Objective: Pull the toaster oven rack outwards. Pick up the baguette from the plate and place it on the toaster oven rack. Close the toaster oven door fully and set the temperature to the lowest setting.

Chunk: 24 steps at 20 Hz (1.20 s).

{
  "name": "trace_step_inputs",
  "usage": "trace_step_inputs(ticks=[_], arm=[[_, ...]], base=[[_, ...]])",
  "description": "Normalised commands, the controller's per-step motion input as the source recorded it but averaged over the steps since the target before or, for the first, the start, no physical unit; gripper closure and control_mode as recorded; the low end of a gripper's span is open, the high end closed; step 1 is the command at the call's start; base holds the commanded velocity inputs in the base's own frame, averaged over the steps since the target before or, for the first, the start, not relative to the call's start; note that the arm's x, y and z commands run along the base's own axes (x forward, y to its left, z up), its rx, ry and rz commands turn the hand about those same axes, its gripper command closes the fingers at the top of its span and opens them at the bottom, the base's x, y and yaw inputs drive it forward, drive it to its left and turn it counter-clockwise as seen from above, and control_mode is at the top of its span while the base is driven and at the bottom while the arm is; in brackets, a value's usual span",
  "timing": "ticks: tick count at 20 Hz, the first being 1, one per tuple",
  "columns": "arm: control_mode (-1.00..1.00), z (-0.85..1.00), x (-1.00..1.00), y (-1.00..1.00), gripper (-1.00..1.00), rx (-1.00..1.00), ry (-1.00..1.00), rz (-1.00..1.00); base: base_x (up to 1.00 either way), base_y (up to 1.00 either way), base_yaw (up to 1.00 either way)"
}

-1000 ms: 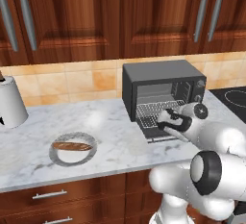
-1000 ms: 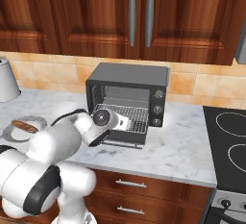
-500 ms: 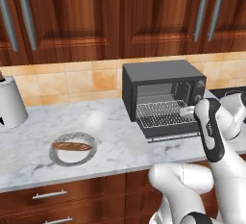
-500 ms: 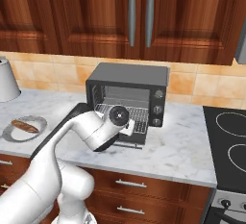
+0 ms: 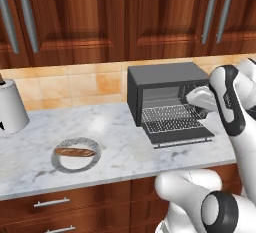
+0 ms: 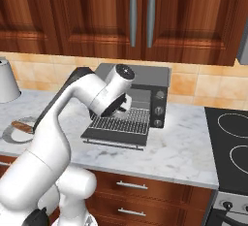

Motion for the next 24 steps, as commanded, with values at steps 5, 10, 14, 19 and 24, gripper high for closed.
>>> trace_step_inputs(ticks=[5,10,14,19,24], arm=[[-1.00,0.06,-0.24,0.37,-1.00,-0.03,0.18,0.46],[-1.00,-0.01,-0.31,0.57,-1.00,-0.05,0.07,0.53],[-1.00,-0.11,-0.37,0.60,-1.00,-0.03,-0.10,0.45],[-1.00,-0.12,-0.64,0.45,-1.00,0.00,-0.52,0.13],[-1.00,-0.03,-0.48,0.35,-1.00,0.00,-0.48,0.03]], base=[[0.00,0.00,0.00],[0.00,0.00,0.00],[0.00,0.00,0.00],[0.00,0.00,0.00],[0.00,0.00,0.00]])
